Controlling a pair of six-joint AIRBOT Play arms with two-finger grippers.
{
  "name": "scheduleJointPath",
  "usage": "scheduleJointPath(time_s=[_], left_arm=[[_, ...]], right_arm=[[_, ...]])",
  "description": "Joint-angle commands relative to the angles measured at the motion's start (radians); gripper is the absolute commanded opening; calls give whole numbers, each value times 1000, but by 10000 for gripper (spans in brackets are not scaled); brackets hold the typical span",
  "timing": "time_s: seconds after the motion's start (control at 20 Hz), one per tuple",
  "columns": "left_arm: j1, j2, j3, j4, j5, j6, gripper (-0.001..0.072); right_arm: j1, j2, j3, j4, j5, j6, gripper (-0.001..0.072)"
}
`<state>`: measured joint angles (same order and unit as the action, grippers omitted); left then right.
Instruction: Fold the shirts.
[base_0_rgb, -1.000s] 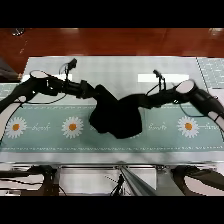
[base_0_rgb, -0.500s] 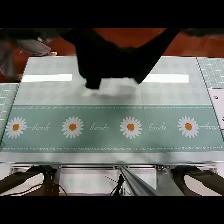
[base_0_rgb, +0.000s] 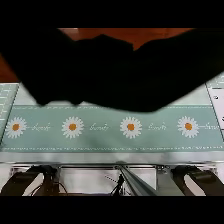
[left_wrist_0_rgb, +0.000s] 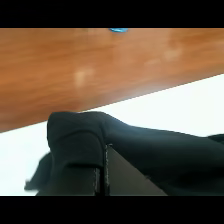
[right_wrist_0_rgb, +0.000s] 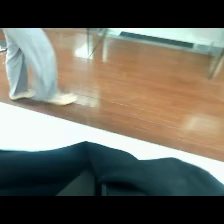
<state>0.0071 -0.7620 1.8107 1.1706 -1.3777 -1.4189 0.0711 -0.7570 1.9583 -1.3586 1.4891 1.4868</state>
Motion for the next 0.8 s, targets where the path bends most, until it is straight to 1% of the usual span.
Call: scheduleJointPath(time_s=[0.0, 0.1, 0.15, 0.25, 0.3, 0.35, 0.4, 0.55, 0.6, 0.7, 0.75], left_arm=[[1, 133, -9, 159, -115, -80, 18], [1, 185, -79, 200, -193, -140, 17], [1, 206, -134, 200, -224, -150, 17], [1, 243, -301, 199, -231, -196, 18], [1, 253, -398, 199, -215, -196, 18], [1, 253, -506, 198, -171, -195, 18], [0, 246, -605, 189, -95, -194, 18], [-3, 174, -870, 85, 268, -175, 18], [-10, 121, -923, 53, 359, -172, 18], [-39, -8, -952, -4, 446, -171, 19], [-56, -72, -947, -44, 479, -156, 19]], right_arm=[[-1, 108, -12, -43, 131, 25, 30], [-1, 153, -84, -44, 142, 37, 30], [-1, 171, -137, -43, 141, 48, 30], [-1, 196, -280, -42, 134, 58, 30], [-1, 198, -365, -45, 117, 59, 30], [-1, 197, -447, -52, 82, 59, 30], [-1, 188, -539, -71, 21, 60, 30], [-3, 80, -719, -218, -193, 101, 29], [-16, 16, -738, -249, -251, 124, 29], [-60, -138, -721, -209, -333, 124, 29], [-81, -213, -700, -179, -375, 115, 30]])
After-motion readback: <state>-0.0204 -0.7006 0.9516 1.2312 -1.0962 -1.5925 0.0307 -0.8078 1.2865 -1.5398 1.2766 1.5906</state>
